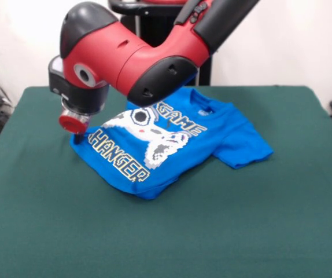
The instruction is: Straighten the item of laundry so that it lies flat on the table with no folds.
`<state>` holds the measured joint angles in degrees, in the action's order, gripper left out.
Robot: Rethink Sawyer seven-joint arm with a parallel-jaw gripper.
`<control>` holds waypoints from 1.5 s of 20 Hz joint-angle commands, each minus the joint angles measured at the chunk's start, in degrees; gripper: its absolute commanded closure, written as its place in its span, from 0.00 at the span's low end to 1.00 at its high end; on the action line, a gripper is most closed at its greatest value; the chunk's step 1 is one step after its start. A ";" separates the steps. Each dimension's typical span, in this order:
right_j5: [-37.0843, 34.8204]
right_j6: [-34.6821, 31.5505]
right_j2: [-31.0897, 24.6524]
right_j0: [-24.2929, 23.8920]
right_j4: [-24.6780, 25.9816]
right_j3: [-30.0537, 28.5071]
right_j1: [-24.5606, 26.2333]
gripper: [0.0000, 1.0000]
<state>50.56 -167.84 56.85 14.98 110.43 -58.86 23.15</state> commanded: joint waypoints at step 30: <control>-5.28 -2.04 -6.85 -2.63 -2.46 5.42 5.03 1.00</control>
<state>50.52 -167.84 57.47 14.01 110.45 -58.69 23.76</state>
